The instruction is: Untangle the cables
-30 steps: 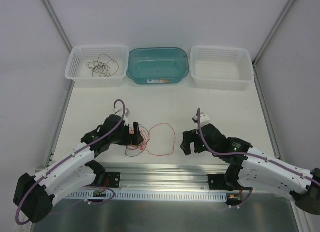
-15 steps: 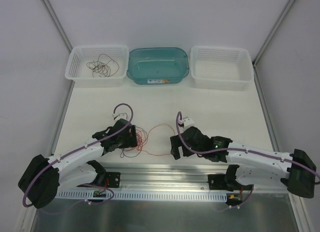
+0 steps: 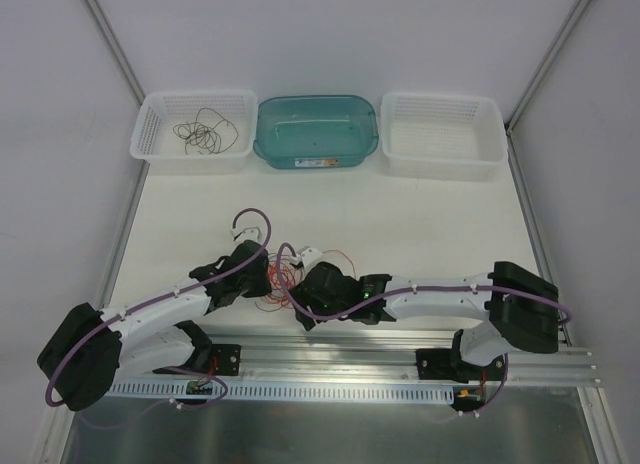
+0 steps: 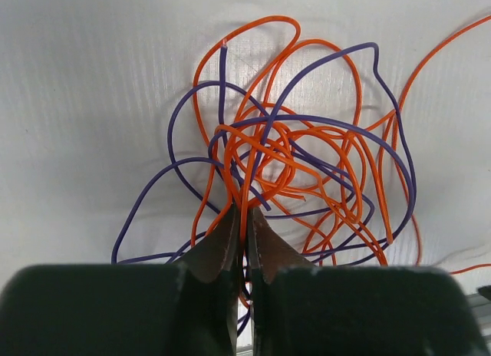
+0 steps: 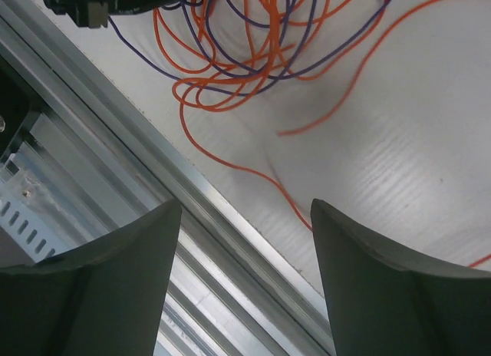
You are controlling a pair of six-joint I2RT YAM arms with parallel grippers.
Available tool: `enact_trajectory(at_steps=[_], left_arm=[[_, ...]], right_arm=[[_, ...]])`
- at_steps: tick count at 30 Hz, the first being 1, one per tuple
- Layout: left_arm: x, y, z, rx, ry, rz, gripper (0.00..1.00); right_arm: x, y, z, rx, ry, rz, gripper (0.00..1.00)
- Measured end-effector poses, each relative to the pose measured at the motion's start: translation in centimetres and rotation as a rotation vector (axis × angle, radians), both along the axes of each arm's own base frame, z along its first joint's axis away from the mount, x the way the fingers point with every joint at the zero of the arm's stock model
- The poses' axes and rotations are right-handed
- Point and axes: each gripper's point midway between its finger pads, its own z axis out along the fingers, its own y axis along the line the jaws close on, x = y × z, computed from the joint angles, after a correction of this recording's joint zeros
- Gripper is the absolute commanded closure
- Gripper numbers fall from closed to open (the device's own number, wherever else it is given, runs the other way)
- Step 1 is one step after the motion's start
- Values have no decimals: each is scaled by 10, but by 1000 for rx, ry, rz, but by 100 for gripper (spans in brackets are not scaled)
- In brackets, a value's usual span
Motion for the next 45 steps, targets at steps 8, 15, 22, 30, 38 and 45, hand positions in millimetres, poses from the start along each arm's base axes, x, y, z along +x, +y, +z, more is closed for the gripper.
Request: enact_trajectory(at_steps=[8,15,22,30,38,45], left_arm=[[-1,0,3,-26,-20,1,100],[-2,-3,7,-47,-24,-3,100],[-2,-5,13,-82,-48,3,100],[-4,2,9,-80,-63,20,100],[-2,8,9,-68,-86,40,100],[1,14,14,-59,-117,66,100]], right_arm=[[-2,22,-26,-20,21,60,43],[-6,34,-38,-1,38,100,65],[-4,39,-38,28,17,104,99],[5,-26,-17,-19,-71,8,99],[48,-118,84,140,-249,-314,99],[64,-236,165,282,-406,-654,99]])
